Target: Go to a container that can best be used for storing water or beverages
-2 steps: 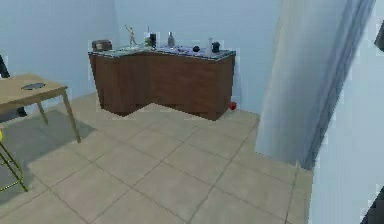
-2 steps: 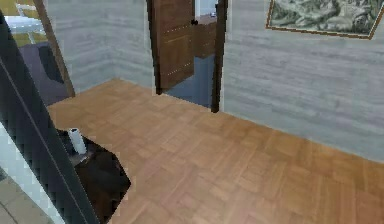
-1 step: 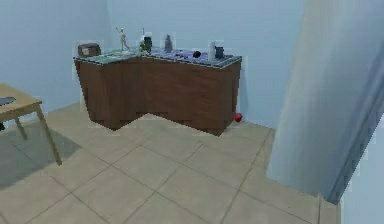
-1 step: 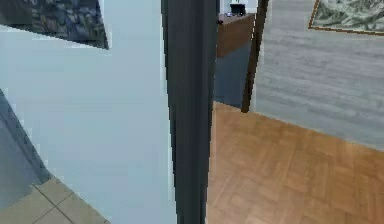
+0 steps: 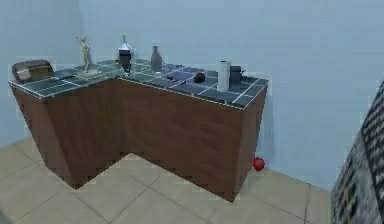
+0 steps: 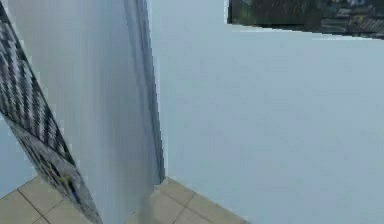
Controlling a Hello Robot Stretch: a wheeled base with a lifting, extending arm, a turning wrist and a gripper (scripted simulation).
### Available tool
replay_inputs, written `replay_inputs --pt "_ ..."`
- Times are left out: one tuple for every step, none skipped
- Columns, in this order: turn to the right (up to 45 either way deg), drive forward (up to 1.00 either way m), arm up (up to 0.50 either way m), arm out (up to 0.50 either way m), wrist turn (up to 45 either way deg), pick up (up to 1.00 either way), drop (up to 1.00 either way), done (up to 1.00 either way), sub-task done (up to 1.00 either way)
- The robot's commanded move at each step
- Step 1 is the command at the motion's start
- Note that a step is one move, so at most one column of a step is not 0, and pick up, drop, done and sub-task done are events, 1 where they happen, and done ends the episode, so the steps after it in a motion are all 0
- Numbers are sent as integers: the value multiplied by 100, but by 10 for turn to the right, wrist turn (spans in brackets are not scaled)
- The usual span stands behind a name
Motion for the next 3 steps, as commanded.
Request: replay_inputs --pt "0 90 0 0 0 0 0 0 0" --pt "-180 0 0 0 0 0 0 0 0" --pt "0 0 0 0 0 0 0 100 0"
